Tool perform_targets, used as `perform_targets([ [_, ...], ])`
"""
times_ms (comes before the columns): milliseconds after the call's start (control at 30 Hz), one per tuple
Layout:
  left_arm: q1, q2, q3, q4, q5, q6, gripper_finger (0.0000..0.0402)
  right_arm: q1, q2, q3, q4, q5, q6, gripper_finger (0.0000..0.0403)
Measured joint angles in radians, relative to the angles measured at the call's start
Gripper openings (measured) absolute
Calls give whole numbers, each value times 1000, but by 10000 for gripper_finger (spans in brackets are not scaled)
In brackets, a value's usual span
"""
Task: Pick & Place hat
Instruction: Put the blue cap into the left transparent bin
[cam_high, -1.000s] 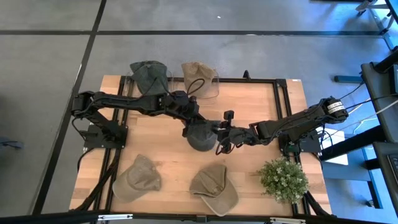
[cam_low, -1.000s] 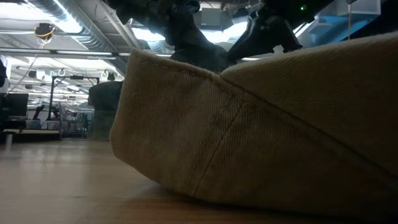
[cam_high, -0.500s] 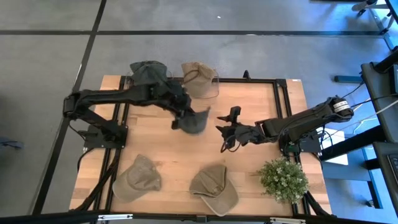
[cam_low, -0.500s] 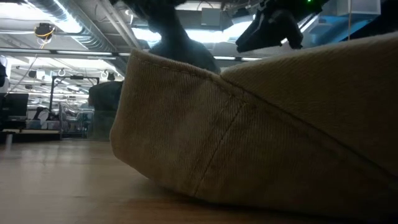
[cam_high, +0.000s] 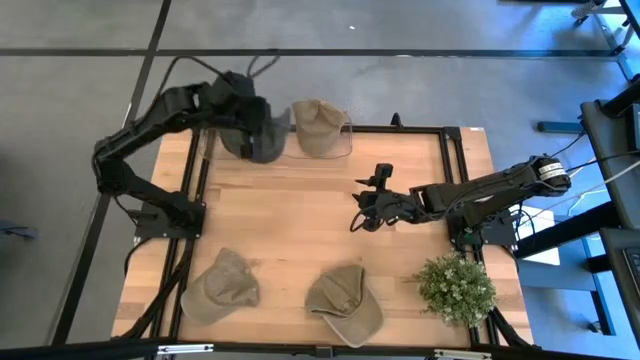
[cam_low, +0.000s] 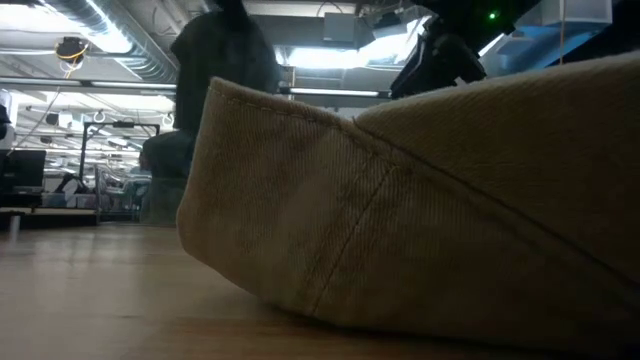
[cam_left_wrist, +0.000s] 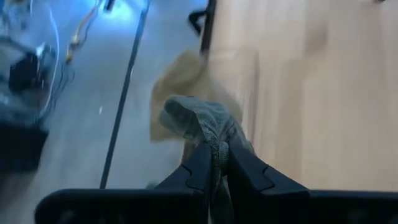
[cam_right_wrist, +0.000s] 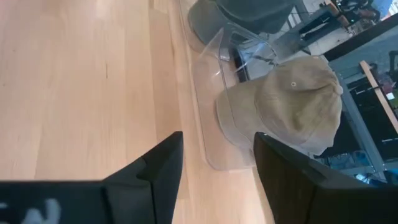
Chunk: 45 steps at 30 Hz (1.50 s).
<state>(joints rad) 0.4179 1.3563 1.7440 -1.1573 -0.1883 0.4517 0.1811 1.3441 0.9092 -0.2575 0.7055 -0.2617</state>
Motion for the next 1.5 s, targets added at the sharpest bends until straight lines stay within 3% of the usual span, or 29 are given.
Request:
perform_targets([
  [367,221,16,-110,38,7,55,28,-29,0,0,0,-2,42,197],
  [667,316,8,-57,50,7,111,28,-29,0,0,-1,-2,44,197],
  [767,345,11,-85,48,52,101,28,-29,0,0,-1,-1,45,197],
  [933,363,12,-203,65,40,100,28,-29,0,0,7,0,44,197],
  [1133,362,13,-312,196,46,107,28,-29,1,0,6,0,44,197],
  [1300,364,17,-331,250,-11,110,28,-29,1,0,6,0,45,197],
  [1500,364,39,-331,242,30,84,28,-29,1,0,6,0,48,197],
])
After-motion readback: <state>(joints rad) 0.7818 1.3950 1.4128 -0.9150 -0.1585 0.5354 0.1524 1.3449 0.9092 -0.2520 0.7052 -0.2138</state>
